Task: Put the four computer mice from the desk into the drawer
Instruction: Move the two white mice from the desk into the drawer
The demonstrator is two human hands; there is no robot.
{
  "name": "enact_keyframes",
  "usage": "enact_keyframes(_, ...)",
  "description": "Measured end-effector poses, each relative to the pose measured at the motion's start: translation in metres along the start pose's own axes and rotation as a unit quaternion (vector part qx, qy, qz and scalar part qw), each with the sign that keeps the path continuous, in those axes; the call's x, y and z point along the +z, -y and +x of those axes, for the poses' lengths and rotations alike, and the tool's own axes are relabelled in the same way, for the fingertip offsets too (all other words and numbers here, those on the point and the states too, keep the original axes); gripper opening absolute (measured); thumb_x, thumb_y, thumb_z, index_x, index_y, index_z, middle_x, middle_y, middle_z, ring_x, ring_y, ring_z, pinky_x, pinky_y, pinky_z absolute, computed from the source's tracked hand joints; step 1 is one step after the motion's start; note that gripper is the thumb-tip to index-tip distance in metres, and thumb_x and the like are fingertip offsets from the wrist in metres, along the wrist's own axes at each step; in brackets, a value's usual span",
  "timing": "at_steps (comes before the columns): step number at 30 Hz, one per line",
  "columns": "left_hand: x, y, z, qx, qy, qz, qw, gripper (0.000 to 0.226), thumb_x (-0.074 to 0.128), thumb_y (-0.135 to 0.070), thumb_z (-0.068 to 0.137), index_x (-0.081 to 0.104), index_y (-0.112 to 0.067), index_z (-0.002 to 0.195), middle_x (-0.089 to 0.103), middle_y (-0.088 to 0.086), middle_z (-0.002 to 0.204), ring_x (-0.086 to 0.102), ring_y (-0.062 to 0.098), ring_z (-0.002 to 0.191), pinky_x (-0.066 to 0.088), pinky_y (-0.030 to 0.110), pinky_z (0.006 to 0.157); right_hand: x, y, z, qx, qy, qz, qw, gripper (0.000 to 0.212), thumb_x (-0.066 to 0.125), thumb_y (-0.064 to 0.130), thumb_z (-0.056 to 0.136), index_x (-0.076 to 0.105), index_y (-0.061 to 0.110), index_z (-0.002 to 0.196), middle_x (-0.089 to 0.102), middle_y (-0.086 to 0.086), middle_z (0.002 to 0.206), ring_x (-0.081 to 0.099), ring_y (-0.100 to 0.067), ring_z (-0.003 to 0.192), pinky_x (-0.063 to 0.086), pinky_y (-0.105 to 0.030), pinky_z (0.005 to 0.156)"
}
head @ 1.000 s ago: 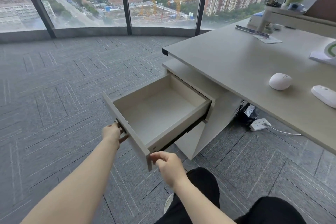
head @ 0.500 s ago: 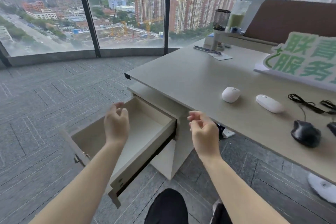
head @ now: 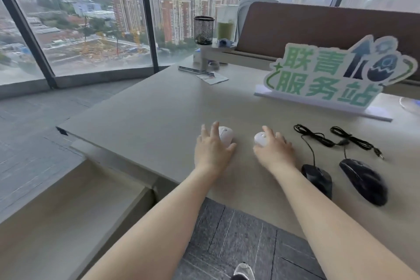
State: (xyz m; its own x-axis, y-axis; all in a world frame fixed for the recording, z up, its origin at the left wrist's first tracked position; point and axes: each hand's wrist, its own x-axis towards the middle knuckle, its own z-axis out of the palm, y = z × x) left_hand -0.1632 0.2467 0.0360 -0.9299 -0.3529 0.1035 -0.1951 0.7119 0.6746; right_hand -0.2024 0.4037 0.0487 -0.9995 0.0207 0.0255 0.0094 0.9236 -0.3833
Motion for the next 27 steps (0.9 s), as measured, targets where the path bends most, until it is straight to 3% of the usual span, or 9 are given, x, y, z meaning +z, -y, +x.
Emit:
enact_keyframes(4,0.017,0.003,0.006,0.045,-0.045,0.101,0.993,0.055,0.051,-0.04,0.087,0.041,-0.026,0.139,0.051,0.009,0.138,0.043,0.034,0.126,0.034,0.037,0.101,0.004,-0.003,0.003,-0.01,-0.016,-0.015,1.0,0.054,0.049,0.023,0.09,0.04,0.028,0.143,0.047,-0.017,0.139,0.041,-0.04,0.123,0.037,-0.04,0.099)
enact_keyframes(8,0.001,0.011,-0.004,0.036,-0.086,0.001,0.996,0.05,0.051,-0.028,0.087,0.044,-0.021,0.136,0.052,0.014,0.126,0.048,0.036,0.116,0.039,0.039,0.093,0.009,0.009,-0.011,-0.042,-0.046,0.059,0.996,0.048,0.054,0.021,0.088,0.05,0.027,0.136,0.049,-0.018,0.127,0.044,-0.039,0.116,0.041,-0.04,0.094)
enact_keyframes(11,-0.041,0.03,-0.015,0.034,-0.164,-0.102,0.981,0.049,0.055,-0.023,0.088,0.043,-0.018,0.135,0.051,0.014,0.123,0.051,0.033,0.11,0.041,0.035,0.087,0.007,0.041,-0.04,-0.1,-0.059,0.16,0.98,0.043,0.063,0.027,0.086,0.055,0.03,0.129,0.051,-0.01,0.119,0.051,-0.033,0.112,0.045,-0.036,0.086)
enact_keyframes(14,-0.098,0.07,-0.03,0.011,-0.25,-0.124,0.96,0.051,0.059,-0.02,0.085,0.045,-0.014,0.134,0.05,0.013,0.125,0.048,0.021,0.098,0.036,0.029,0.083,0.007,0.093,-0.083,-0.195,-0.036,0.232,0.952,0.042,0.066,0.037,0.086,0.054,0.037,0.126,0.052,0.0,0.116,0.058,-0.021,0.102,0.046,-0.032,0.082)
enact_keyframes(17,-0.148,0.131,-0.048,-0.073,-0.3,-0.113,0.944,0.051,0.059,-0.022,0.084,0.045,-0.014,0.132,0.051,0.014,0.124,0.041,0.017,0.096,0.034,0.03,0.081,0.022,0.147,-0.127,-0.277,0.009,0.276,0.92,0.04,0.064,0.041,0.088,0.051,0.04,0.126,0.053,0.005,0.114,0.057,-0.013,0.092,0.045,-0.026,0.073)
enact_keyframes(20,-0.177,0.2,-0.068,-0.168,-0.283,-0.076,0.941,0.051,0.058,-0.026,0.085,0.043,-0.014,0.133,0.05,0.017,0.127,0.049,0.029,0.107,0.039,0.037,0.084,0.055,0.191,-0.159,-0.312,0.084,0.293,0.9,0.037,0.06,0.038,0.09,0.05,0.038,0.126,0.052,0.004,0.116,0.055,-0.012,0.092,0.045,-0.02,0.069)
enact_keyframes(23,-0.185,0.26,-0.081,-0.256,-0.22,-0.039,0.94,0.057,0.056,-0.026,0.086,0.038,-0.014,0.139,0.047,0.022,0.133,0.051,0.039,0.116,0.04,0.041,0.087,0.1,0.224,-0.175,-0.273,0.183,0.283,0.901,0.033,0.058,0.031,0.085,0.048,0.036,0.117,0.05,0.001,0.118,0.058,-0.02,0.103,0.052,-0.038,0.084)
enact_keyframes(27,-0.173,0.317,-0.087,-0.32,-0.137,0.008,0.937,0.059,0.053,-0.028,0.09,0.032,-0.016,0.144,0.043,0.021,0.136,0.053,0.042,0.114,0.043,0.043,0.089,0.166,0.257,-0.173,-0.25,0.244,0.188,0.918,0.034,0.057,0.035,0.084,0.043,0.029,0.115,0.047,0.003,0.115,0.059,-0.025,0.099,0.051,-0.042,0.088)
